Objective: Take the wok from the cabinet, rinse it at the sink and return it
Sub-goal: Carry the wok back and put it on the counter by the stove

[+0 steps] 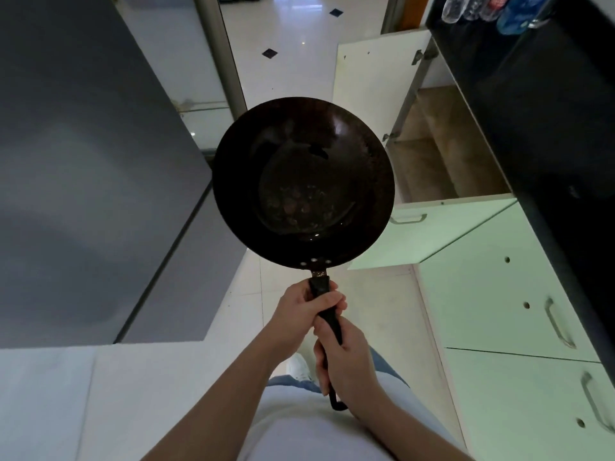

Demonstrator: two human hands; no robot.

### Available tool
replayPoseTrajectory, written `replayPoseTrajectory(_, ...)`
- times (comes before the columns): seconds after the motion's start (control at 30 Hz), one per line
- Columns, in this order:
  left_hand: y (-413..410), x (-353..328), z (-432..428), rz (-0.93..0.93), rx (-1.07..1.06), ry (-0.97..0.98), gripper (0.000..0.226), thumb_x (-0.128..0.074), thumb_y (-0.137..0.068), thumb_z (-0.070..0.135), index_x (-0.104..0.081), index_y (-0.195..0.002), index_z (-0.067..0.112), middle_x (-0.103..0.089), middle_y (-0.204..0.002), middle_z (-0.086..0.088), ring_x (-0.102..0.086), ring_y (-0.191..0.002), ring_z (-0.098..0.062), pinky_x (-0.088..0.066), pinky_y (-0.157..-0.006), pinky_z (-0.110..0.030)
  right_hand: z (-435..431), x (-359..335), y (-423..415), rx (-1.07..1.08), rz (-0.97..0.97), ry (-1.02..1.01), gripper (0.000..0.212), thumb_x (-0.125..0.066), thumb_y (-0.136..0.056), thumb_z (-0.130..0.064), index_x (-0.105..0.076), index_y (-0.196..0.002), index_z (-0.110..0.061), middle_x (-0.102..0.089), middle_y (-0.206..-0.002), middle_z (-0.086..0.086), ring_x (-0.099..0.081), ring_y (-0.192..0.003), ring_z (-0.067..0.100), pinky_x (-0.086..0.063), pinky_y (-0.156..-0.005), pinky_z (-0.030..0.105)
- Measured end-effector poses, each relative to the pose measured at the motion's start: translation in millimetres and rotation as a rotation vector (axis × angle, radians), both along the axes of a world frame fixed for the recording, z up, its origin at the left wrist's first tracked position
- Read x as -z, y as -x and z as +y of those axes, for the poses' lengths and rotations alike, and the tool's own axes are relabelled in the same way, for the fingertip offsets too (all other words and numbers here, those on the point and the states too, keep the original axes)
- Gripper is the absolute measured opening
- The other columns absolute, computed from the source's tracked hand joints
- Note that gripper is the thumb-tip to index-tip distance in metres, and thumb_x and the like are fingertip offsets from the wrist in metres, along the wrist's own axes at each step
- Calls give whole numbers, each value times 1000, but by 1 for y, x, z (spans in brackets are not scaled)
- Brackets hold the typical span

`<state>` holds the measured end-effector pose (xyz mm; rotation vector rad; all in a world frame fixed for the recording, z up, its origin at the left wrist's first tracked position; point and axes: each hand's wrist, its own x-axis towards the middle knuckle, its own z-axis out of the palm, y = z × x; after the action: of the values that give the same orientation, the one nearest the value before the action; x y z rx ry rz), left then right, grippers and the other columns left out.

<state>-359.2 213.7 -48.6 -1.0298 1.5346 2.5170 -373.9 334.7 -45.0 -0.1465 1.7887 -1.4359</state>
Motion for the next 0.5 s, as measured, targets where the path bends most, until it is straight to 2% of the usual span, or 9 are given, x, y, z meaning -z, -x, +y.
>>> replayPoseTrajectory(0.2, 53, 18, -57, -10, 20, -22, 15, -63, -92, 4, -62, -107, -1, -70, -84, -12, -68, -80, -21, -54, -80, -31, -59, 16, 49, 32, 42, -49, 28, -48, -103, -19, -55, -78, -9, -53, -52, 2, -47, -35, 13, -42, -36, 27)
replayPoseTrajectory(0.37, 121, 25, -116, -9, 35, -40, 11, -62, -92, 1, -62, -103, 0, -69, -81, -11, -66, -78, -20, -55, -78, -30, -118, 26, 114, 71, 29, 11, 31, -48, -103, -19, -54, -78, -3, -52, -50, 5, -47, -32, 18, -41, -35, 27)
replayPoseTrajectory(0.5, 187, 19, -164, -13, 46, -8, 14, -64, -91, 2, -62, -105, 0, -70, -83, -11, -67, -80, -20, -50, -82, -37, -166, 21, 176, 99, -9, 69, 32, -49, -103, -20, -51, -77, -1, -50, -49, 8, -45, -30, 22, -40, -36, 30)
